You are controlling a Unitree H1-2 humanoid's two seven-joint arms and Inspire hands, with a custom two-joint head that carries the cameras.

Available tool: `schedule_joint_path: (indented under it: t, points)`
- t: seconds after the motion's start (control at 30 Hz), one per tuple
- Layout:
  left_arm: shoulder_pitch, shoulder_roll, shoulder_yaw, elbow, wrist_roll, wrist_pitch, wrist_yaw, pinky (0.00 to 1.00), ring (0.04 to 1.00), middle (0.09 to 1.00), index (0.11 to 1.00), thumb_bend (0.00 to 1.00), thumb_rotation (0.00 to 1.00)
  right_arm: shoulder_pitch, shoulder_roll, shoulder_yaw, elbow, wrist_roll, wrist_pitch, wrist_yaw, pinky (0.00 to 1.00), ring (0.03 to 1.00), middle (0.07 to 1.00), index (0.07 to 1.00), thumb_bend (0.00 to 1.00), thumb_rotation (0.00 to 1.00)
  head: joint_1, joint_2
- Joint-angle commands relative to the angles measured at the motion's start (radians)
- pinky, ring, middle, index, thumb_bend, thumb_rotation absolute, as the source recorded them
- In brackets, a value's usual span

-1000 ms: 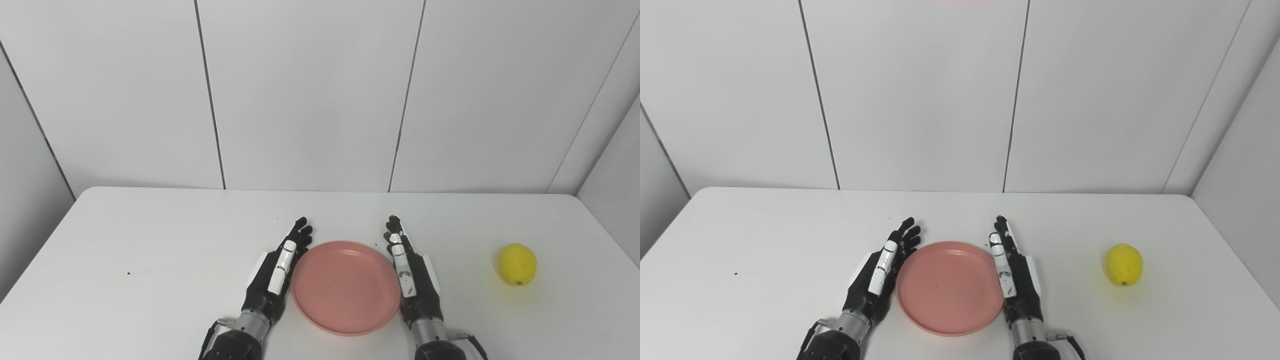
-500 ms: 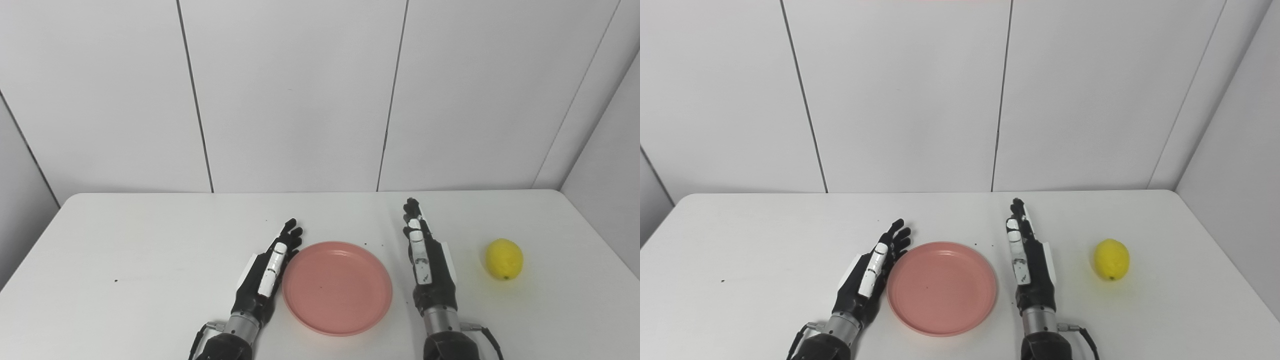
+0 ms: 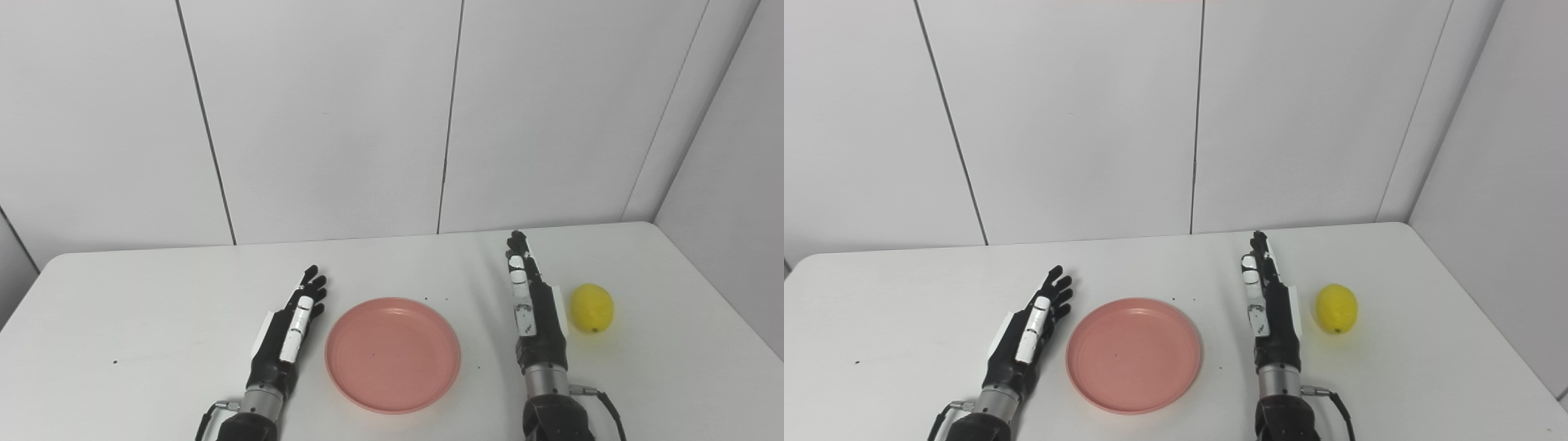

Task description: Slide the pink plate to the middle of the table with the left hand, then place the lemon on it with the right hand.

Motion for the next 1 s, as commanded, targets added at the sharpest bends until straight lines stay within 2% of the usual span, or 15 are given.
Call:
schedule_joint_path:
  t: [0.0, 0.07, 0.2, 0.3, 0.33, 0.4, 0.57, 0.6, 0.7, 0.8, 0.97]
  points:
    - [0.006, 0.007, 0.007, 0.03, 0.01, -0.042, 0.015, 0.94, 0.945, 0.949, 0.943, 0.56, 1.0, -0.038, -0.022, 0.0, -0.027, -0.065, -0.048, -0.033, 0.97, 0.941, 0.94, 0.937, 0.64, 0.99, 0.001, 0.0]
    - [0.005, 0.007, 0.01, 0.038, 0.013, -0.052, 0.025, 0.92, 0.934, 0.942, 0.935, 0.58, 1.0, -0.037, -0.034, -0.002, -0.032, -0.115, -0.041, -0.062, 0.96, 0.952, 0.952, 0.945, 0.61, 0.92, -0.005, -0.002]
    - [0.003, 0.006, 0.016, 0.044, 0.003, -0.057, 0.028, 0.93, 0.928, 0.939, 0.93, 0.57, 1.0, -0.034, -0.053, -0.009, -0.05, -0.213, 0.002, -0.113, 0.92, 0.949, 0.945, 0.942, 0.63, 0.87, -0.023, -0.004]
    - [0.002, 0.006, 0.021, 0.045, -0.005, -0.057, 0.024, 0.93, 0.931, 0.942, 0.933, 0.57, 1.0, -0.032, -0.059, -0.023, -0.061, -0.259, 0.016, -0.147, 0.88, 0.926, 0.93, 0.934, 0.65, 0.68, -0.042, -0.004]
    - [0.002, 0.006, 0.022, 0.047, -0.009, -0.06, 0.022, 0.93, 0.931, 0.942, 0.933, 0.57, 1.0, -0.033, -0.064, -0.027, -0.06, -0.276, 0.017, -0.157, 0.88, 0.926, 0.93, 0.934, 0.65, 0.68, -0.045, -0.005]
    - [0.001, 0.005, 0.027, 0.05, -0.015, -0.065, 0.021, 0.92, 0.93, 0.941, 0.933, 0.55, 1.0, -0.034, -0.071, -0.035, -0.061, -0.31, 0.035, -0.175, 0.88, 0.92, 0.924, 0.932, 0.68, 0.59, -0.054, -0.005]
    - [0.002, 0.003, 0.036, 0.055, -0.033, -0.078, 0.008, 0.92, 0.935, 0.941, 0.932, 0.57, 1.0, -0.032, -0.082, -0.041, -0.087, -0.416, 0.128, -0.202, 0.83, 0.898, 0.919, 0.934, 0.73, 0.49, -0.067, -0.003]
    - [0.003, 0.004, 0.036, 0.05, -0.044, -0.073, -0.001, 0.92, 0.935, 0.941, 0.932, 0.57, 1.0, -0.033, -0.088, -0.043, -0.089, -0.432, 0.14, -0.208, 0.83, 0.898, 0.919, 0.934, 0.73, 0.49, -0.078, -0.002]
    - [0.007, 0.005, 0.038, 0.034, -0.063, -0.05, -0.012, 0.93, 0.941, 0.949, 0.942, 0.56, 1.0, -0.032, -0.105, -0.048, -0.087, -0.459, 0.151, -0.223, 0.82, 0.897, 0.919, 0.931, 0.72, 0.37, -0.104, -0.001]
    - [0.006, 0.008, 0.036, 0.035, -0.062, -0.051, -0.011, 0.93, 0.938, 0.948, 0.94, 0.54, 1.0, -0.031, -0.113, -0.058, -0.09, -0.48, 0.19, -0.225, 0.85, 0.915, 0.936, 0.934, 0.72, 0.36, -0.113, -0.001]
    - [0.005, 0.013, 0.04, 0.047, -0.086, -0.065, -0.031, 0.93, 0.941, 0.95, 0.942, 0.58, 1.0, -0.039, -0.134, -0.071, -0.085, -0.517, 0.284, -0.217, 0.83, 0.905, 0.933, 0.936, 0.74, 0.35, -0.132, -0.002]
